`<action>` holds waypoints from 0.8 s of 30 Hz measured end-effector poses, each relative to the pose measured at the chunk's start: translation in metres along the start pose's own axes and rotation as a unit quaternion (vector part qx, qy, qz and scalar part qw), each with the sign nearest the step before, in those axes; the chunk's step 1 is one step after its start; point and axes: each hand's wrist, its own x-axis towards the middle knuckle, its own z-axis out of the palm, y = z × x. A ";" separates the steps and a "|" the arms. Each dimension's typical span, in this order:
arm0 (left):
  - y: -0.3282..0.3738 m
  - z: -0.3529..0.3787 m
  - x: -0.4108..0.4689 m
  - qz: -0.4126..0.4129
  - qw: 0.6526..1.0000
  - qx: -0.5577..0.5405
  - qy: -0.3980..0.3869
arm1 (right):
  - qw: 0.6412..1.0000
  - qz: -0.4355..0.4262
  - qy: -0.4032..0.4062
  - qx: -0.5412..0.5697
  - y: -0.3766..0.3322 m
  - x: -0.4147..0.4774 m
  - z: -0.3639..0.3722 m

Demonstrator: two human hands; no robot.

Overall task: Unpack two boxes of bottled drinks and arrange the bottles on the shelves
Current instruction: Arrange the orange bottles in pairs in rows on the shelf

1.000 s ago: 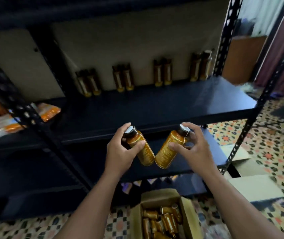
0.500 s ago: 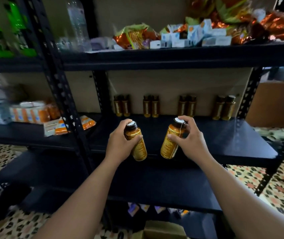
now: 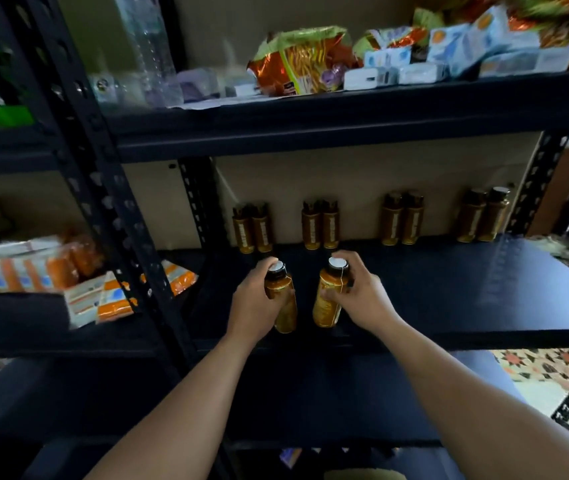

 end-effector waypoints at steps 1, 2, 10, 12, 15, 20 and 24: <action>-0.008 0.004 0.004 -0.003 1.000 -0.003 -0.008 | 1.000 0.001 0.004 0.002 0.004 0.003 0.006; -0.015 0.007 0.008 -0.005 1.000 -0.008 -0.012 | 1.000 -0.001 0.008 0.005 0.009 0.007 0.011; -0.027 0.021 0.024 -0.021 0.999 -0.028 -0.032 | 0.999 -0.024 -0.009 -0.022 0.019 0.042 0.027; -0.025 0.019 0.026 -0.034 0.997 -0.036 -0.055 | 0.999 -0.021 -0.018 -0.020 0.022 0.049 0.025; -0.027 0.016 0.027 -0.042 0.994 -0.031 -0.095 | 0.999 -0.018 -0.050 -0.011 0.030 0.052 0.022; -0.029 0.021 0.023 -0.041 0.994 -0.036 -0.090 | 0.997 -0.010 -0.082 -0.009 0.042 0.046 0.021; -0.026 0.037 0.021 -0.076 0.994 -0.076 -0.031 | 0.996 -0.006 -0.084 -0.001 0.046 0.045 0.027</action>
